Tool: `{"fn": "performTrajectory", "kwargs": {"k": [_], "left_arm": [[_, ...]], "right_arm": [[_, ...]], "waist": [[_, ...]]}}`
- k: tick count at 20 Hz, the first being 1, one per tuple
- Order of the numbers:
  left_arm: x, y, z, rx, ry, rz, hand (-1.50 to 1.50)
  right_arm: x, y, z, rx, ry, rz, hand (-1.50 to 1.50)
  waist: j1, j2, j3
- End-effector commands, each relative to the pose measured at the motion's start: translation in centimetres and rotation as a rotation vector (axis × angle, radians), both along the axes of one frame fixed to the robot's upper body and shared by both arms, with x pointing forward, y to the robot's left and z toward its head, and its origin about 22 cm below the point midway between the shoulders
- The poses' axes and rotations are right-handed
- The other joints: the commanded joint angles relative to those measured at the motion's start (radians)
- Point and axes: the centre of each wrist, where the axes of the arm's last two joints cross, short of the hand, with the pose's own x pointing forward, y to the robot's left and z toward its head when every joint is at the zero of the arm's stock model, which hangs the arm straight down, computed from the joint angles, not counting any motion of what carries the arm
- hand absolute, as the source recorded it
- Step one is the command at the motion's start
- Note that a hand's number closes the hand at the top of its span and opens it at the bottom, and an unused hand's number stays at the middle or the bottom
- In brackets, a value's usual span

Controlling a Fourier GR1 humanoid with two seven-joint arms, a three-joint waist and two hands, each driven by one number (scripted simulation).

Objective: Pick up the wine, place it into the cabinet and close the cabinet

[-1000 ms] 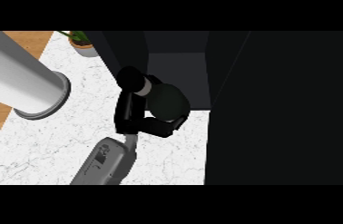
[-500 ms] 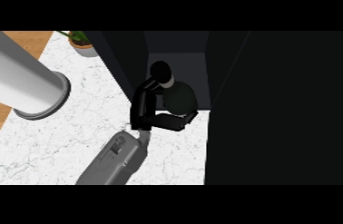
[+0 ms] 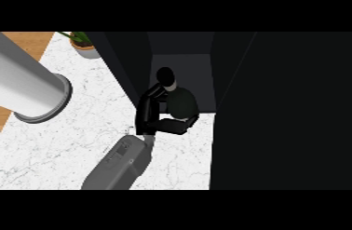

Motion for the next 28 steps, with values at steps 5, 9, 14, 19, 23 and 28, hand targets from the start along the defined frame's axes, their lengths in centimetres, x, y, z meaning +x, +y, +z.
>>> {"fn": "performTrajectory", "kwargs": {"k": [5, 9, 14, 19, 23, 28], "left_arm": [[1.8, 0.7, -1.4, -0.08, 0.021, 0.035, 1.5], [0.9, 1.0, -2.1, -0.165, 0.053, 0.013, 1.5], [3.6, 0.5, -1.0, -0.129, 0.035, -0.004, 1.5], [4.8, 1.0, -1.2, -0.145, 0.068, 0.008, 1.5], [4.4, 1.0, -2.0, -0.157, 0.055, 0.014, 1.5], [6.9, 0.5, 0.6, -0.167, 0.036, -0.014, 1.5]], "right_arm": [[-0.8, 1.1, -1.7, 0.009, -0.001, 0.015, -1.5], [1.2, 0.3, -0.8, 0.001, 0.001, -0.003, -1.5], [0.6, -1.2, 0.0, -0.003, -0.009, -0.01, -1.5], [0.0, -0.2, -1.4, 0.036, -0.001, 0.01, -1.5], [1.1, -1.2, -1.9, 0.027, 0.005, 0.01, -1.5], [0.9, -0.5, -0.8, -0.001, 0.008, 0.034, -1.5]], "waist": [[-0.012, 0.002, 0.0], [0.002, 0.0, 0.0], [-0.008, 0.002, 0.0], [-0.014, 0.003, 0.0], [-0.018, 0.005, 0.0], [-0.028, 0.008, -0.001]]}}
